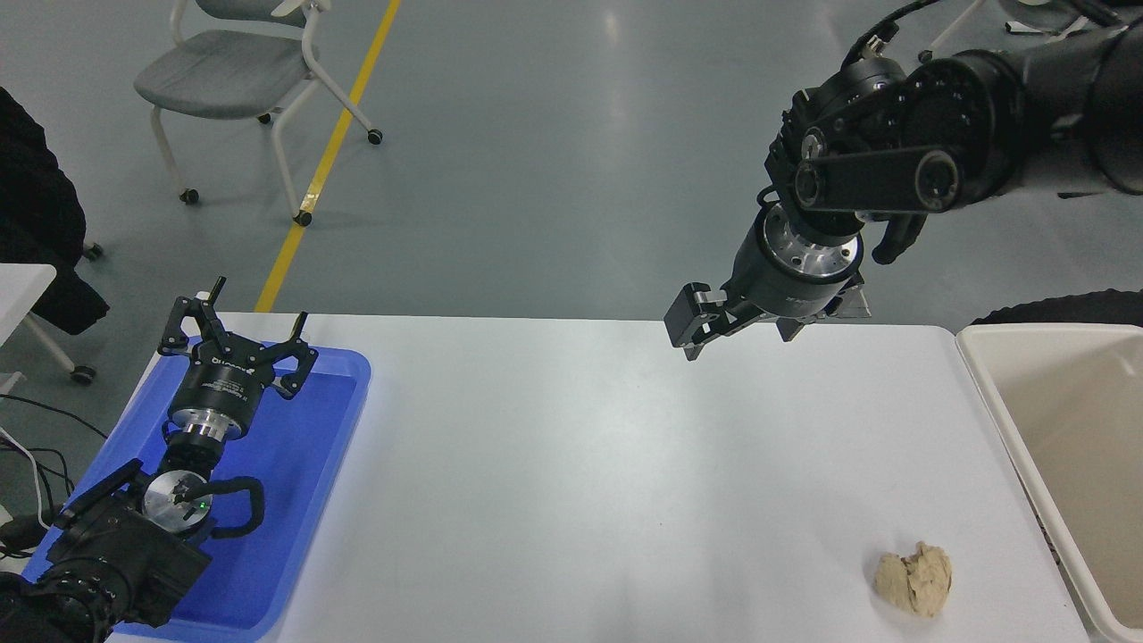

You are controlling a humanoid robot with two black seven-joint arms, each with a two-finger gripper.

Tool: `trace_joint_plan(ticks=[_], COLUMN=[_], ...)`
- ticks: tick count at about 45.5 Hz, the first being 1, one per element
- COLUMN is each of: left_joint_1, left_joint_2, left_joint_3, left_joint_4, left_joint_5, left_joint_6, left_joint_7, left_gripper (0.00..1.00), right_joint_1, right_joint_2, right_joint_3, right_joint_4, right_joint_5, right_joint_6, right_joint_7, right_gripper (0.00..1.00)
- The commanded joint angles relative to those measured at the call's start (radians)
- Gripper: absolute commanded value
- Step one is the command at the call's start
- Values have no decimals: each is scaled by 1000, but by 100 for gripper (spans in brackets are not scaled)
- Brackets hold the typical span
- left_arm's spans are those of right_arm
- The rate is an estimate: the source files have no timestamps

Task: Pick up paper ball place in dustbin

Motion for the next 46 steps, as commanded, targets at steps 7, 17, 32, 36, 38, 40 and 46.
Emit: trace_joint_plan(ticks=[7,17,32,36,38,40,46], left_joint_1=[0,0,0,0,0,0,0], left_joint_2=[-2,-2,-2,-2,-2,-2,-2], left_joint_3=[-1,-1,-1,-1,-1,-1,-1], left_joint_4=[0,0,0,-3,0,0,0], left_joint_5=[-2,0,0,0,0,0,0], left_joint_6=[0,0,0,0,0,0,0], left_joint_7=[-2,-2,-2,-2,-2,-2,-2], left_gripper=[100,100,100,100,100,100,100], right_joint_1=[1,-22,-111,-174,-201,-220,-287], right_joint_2=[7,7,-79,-139,-171,-226,-384], right_joint_3=[-32,-32,-89,-96,-96,-89,-76], right_joint_4=[0,-2,-2,-13,-22,-22,-22], right_joint_5=[-7,-7,-99,-114,-154,-214,-383], right_joint_6=[-15,-16,-47,-75,-88,-90,-102], right_joint_7=[-2,0,0,5,5,5,3], right_gripper=[100,100,100,100,100,100,100])
